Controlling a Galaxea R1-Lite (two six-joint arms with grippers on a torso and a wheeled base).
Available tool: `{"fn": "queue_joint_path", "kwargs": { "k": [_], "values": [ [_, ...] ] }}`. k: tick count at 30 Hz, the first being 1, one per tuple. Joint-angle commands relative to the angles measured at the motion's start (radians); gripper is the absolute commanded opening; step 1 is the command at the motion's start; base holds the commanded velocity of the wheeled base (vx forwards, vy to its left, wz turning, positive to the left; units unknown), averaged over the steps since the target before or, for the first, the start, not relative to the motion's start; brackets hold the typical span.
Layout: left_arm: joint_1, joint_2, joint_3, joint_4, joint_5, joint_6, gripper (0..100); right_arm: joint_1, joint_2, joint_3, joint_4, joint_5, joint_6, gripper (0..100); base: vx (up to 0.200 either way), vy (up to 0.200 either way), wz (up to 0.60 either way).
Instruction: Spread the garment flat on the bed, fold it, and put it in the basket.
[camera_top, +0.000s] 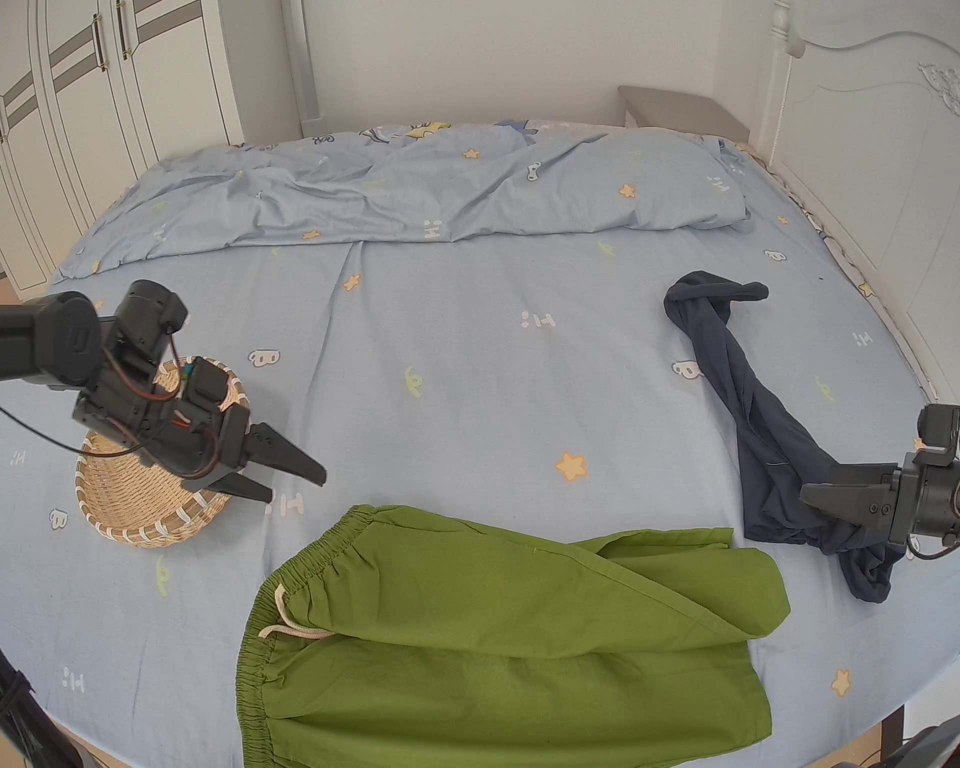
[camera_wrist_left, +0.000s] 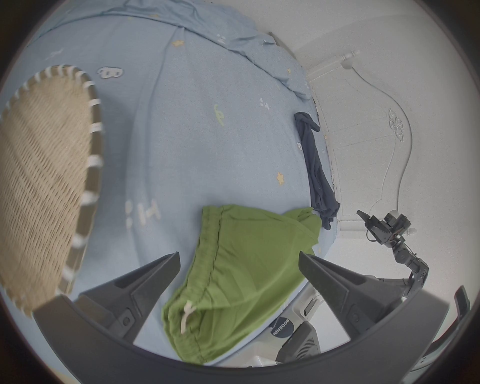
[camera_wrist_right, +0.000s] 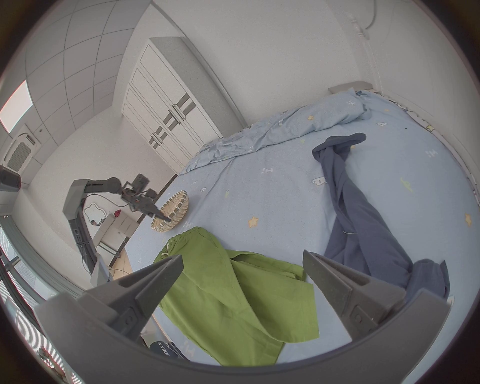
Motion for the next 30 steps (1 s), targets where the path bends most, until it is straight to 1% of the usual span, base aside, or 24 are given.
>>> {"fn": "queue_joint_path", "kwargs": {
  "k": [1, 5, 11, 12, 17, 20, 29, 30],
  "values": [
    [-0.064, 0.222, -0.148, -0.005, 0.030, -0.008, 100, 0.046, 0.070, -0.040, 0.012, 0.000, 0.001, 100, 0.000, 0.000, 0.00],
    [-0.072, 0.259, -0.167, -0.005, 0.079, -0.011, 100, 0.048, 0.070, -0.040, 0.012, 0.000, 0.001, 100, 0.000, 0.000, 0.00],
    [-0.073, 0.293, -0.178, -0.006, 0.087, -0.011, 100, 0.052, 0.075, -0.039, 0.012, 0.002, 0.001, 100, 0.000, 0.000, 0.00],
    [-0.075, 0.299, -0.181, -0.006, 0.087, -0.009, 100, 0.075, 0.090, -0.034, 0.011, 0.002, 0.002, 100, 0.000, 0.000, 0.00],
    [-0.103, 0.331, -0.187, -0.008, 0.088, -0.009, 100, 0.092, 0.097, -0.029, 0.011, 0.002, 0.002, 100, 0.000, 0.000, 0.00],
    [-0.106, 0.347, -0.191, -0.019, 0.088, -0.009, 100, 0.101, 0.097, -0.028, 0.011, 0.000, 0.004, 100, 0.000, 0.000, 0.00],
    [-0.113, 0.362, -0.202, -0.019, 0.088, -0.013, 100, 0.101, 0.095, -0.028, 0.011, 0.000, 0.004, 100, 0.000, 0.000, 0.00],
    [-0.113, 0.364, -0.202, -0.019, 0.087, -0.017, 0, 0.101, 0.093, -0.029, 0.011, 0.000, 0.004, 100, 0.000, 0.000, 0.00]
  ]
}}
